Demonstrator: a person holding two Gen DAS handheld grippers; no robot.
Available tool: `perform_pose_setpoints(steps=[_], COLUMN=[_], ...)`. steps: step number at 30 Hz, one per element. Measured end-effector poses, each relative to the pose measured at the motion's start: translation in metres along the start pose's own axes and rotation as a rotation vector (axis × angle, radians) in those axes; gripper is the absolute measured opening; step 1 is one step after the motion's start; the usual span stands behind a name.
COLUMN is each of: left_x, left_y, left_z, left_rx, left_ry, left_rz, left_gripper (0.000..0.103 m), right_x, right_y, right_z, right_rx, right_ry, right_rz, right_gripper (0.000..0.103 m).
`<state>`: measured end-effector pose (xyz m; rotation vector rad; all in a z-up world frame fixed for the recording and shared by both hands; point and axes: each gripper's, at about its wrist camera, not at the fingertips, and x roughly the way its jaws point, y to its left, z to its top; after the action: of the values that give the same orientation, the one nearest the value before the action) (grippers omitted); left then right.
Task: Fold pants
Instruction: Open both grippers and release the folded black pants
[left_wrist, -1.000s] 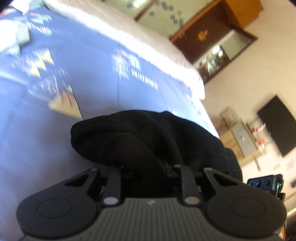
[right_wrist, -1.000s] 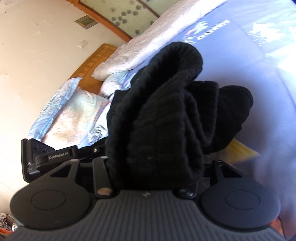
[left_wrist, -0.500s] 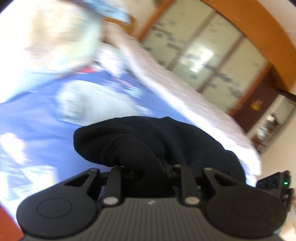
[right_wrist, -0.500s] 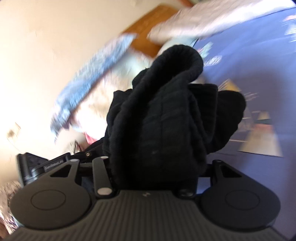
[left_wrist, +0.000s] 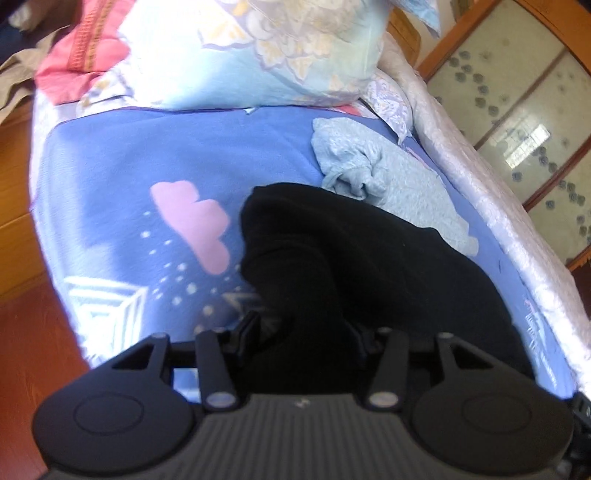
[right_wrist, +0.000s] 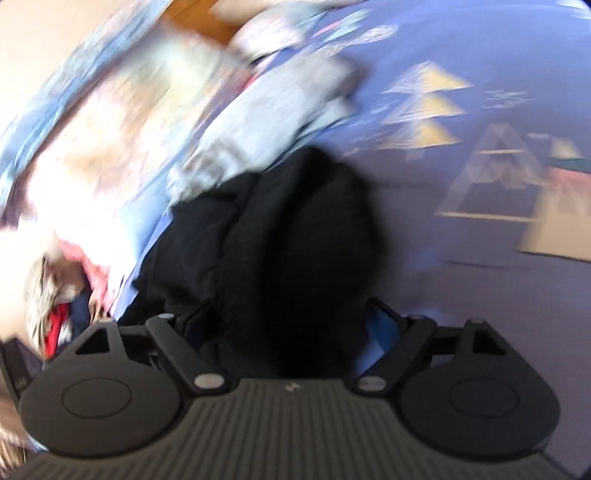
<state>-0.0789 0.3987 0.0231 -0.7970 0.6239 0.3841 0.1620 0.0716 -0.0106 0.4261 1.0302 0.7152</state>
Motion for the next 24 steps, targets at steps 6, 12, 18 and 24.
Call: perform_pose_setpoints(steps=[6,12,18,24], left_x=[-0.055,-0.091,-0.111,-0.121], left_y=[-0.025,-0.080,-0.125,-0.130], left_z=[-0.019,-0.078,-0.139,-0.164], left_rx=[0.119,0.278,0.472,0.487], left_ry=[-0.041,-0.011,-0.045,-0.059], left_rz=[0.129,0.143,0.213,0.258], left_gripper=[0.049,0.057,0.082,0.098], right_x=[-0.054,-0.093,-0.122,-0.136], right_y=[-0.006,0.008,0.003,0.002], right_z=[-0.040,-0.094,-0.135,-0.154], right_rx=[-0.007,-0.178,-0.237,-0.200], right_ry=[-0.016,-0.024,-0.081,-0.078], right_rz=[-0.037,-0.081,-0.152,-0.148], right_gripper=[0.088,0.088,0.088,0.088])
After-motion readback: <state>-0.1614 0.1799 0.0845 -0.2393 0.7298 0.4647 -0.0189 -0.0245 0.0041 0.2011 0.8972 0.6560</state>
